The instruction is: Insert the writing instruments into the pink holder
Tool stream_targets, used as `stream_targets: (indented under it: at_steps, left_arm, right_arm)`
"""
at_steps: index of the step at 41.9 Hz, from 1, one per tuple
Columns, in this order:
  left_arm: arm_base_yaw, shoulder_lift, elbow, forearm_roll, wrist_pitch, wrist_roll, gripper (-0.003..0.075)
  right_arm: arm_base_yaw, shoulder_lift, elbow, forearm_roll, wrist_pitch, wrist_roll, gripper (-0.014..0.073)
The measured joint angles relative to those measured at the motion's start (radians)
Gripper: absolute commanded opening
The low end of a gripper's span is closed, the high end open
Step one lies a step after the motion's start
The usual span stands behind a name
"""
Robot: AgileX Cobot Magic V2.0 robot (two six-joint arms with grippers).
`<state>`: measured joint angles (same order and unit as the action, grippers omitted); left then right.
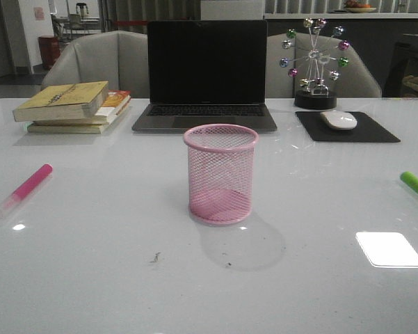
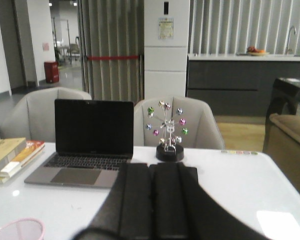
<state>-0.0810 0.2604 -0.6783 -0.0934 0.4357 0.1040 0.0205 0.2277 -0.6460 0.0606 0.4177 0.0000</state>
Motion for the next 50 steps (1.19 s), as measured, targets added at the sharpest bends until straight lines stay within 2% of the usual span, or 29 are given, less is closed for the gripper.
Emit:
stream_targets:
  at_steps: [5, 15, 23, 27, 32, 34, 36, 41, 50]
  left_arm:
    - [0.000, 0.108, -0.066, 0.000, 0.109, 0.000, 0.0094]
    - [0.000, 0.270, -0.073, 0.000, 0.263, 0.000, 0.0093]
    - [0.000, 0.380, -0.073, 0.002, 0.302, 0.000, 0.0104]
    - [0.000, 0.430, -0.073, 0.023, 0.311, 0.001, 0.0208]
    - [0.000, 0.466, -0.073, 0.052, 0.313, 0.017, 0.0453]
    - [0.000, 0.474, -0.073, 0.052, 0.312, 0.016, 0.0501]
    - [-0.002, 0.476, -0.073, 0.052, 0.312, 0.018, 0.0519]
    - [-0.050, 0.476, -0.073, 0.052, 0.307, 0.020, 0.0505]
    - [-0.224, 0.476, -0.073, 0.051, 0.297, 0.024, 0.0505]
  right_arm:
    - [0.000, 0.100, -0.041, 0.000, 0.076, 0.000, 0.0058]
    - [0.000, 0.273, -0.043, 0.000, 0.284, 0.000, 0.0058]
    - [0.000, 0.388, -0.024, 0.000, 0.335, 0.000, 0.0062]
    - [0.000, 0.450, -0.013, -0.002, 0.344, 0.000, 0.0142]
    - [0.000, 0.523, -0.013, -0.006, 0.344, 0.000, 0.0378]
    - [0.000, 0.547, -0.013, -0.008, 0.333, 0.000, 0.0440]
    - [0.000, 0.573, -0.013, -0.008, 0.317, 0.000, 0.0479]
    - [0.000, 0.669, -0.026, -0.016, 0.298, 0.007, 0.0477]
    - [-0.009, 0.915, -0.143, -0.023, 0.287, 0.017, 0.0477]
